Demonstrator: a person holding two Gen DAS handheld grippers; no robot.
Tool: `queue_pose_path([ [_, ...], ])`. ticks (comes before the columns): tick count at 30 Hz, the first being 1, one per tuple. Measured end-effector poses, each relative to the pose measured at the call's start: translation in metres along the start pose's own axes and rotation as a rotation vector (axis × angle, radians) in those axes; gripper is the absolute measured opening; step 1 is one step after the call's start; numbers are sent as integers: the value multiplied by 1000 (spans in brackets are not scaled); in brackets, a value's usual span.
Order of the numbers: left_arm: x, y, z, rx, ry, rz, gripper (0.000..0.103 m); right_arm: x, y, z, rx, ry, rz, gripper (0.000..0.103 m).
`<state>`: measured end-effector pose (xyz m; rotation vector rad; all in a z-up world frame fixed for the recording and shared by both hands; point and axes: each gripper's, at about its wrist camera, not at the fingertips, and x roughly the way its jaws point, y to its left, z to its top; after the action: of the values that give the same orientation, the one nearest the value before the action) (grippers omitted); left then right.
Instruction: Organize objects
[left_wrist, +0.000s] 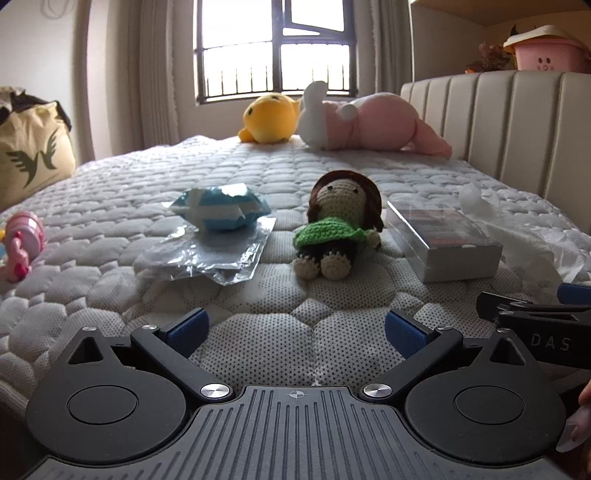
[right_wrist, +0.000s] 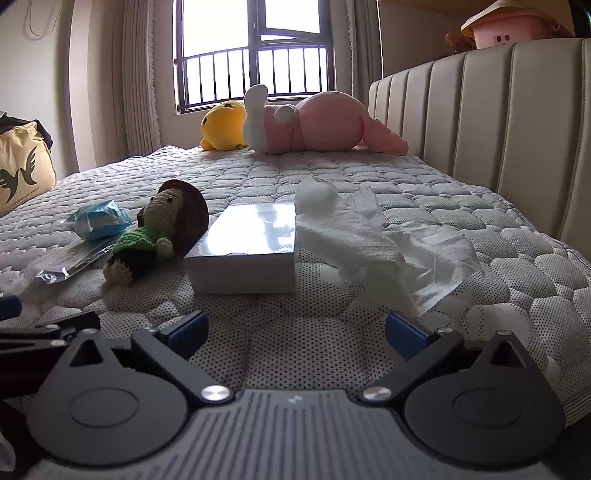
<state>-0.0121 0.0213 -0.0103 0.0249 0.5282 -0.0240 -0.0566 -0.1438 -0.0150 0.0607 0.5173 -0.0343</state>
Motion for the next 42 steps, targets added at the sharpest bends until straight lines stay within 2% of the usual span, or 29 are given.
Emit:
queue_pose_path([
  [2, 3, 1, 0, -12, 21, -14, 103, -1, 1, 0, -3, -4, 1, 103],
  [42, 10, 6, 0, -52, 74, -5, 103, 2, 1, -1, 7, 19, 5, 103],
])
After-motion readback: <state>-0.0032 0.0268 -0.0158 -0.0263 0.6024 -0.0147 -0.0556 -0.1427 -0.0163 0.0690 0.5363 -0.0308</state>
